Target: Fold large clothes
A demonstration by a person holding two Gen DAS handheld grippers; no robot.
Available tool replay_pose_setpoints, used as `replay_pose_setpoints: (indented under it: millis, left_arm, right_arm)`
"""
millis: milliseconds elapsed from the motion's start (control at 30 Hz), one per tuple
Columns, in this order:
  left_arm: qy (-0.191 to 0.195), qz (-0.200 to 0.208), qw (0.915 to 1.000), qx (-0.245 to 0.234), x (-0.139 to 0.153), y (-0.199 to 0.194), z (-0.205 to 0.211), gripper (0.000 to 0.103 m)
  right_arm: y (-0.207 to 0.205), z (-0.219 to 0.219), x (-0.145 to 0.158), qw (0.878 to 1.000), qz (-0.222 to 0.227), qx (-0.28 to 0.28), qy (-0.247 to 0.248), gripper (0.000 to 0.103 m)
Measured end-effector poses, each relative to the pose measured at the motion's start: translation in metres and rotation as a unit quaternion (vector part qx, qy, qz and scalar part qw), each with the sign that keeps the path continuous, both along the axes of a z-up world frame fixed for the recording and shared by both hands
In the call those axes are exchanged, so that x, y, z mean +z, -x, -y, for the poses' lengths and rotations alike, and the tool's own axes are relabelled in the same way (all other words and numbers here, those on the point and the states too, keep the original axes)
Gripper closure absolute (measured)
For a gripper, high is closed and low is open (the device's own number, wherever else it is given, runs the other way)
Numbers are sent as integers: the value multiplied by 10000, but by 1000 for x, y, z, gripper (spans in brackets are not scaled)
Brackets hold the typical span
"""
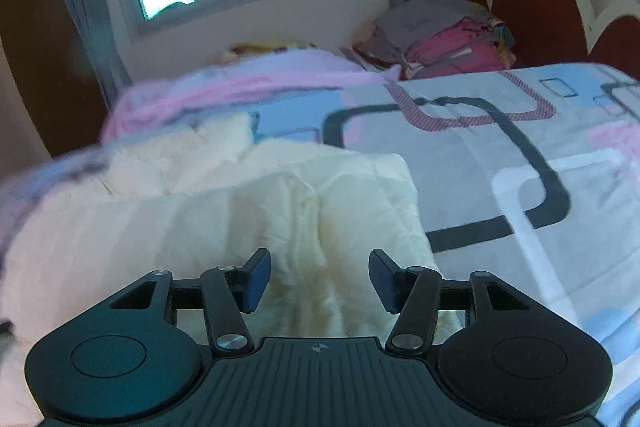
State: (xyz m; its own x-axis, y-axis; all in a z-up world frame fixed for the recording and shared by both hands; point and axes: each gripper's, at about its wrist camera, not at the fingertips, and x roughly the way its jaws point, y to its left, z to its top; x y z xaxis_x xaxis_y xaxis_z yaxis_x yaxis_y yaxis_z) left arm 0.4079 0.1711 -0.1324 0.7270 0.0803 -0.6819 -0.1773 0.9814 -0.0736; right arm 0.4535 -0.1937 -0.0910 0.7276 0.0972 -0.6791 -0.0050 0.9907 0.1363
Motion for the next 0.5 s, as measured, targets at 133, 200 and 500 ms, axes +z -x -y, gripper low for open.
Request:
replay_pose_setpoints:
  millis: [133,200,500]
  left_arm:
    - [133,674,9973,-244,26,-11,5,45]
    - [123,789,9954,-529,33,-35,16,44]
    - [-153,252,9946,-995,-13,-118,27,21]
  right_arm:
    - [-6,-2,20,9985,456,203,-242,56]
    - [-22,-14,22,9982,427,401,-150,56]
    - [-82,-56,-36,9950,-243,900,365,56]
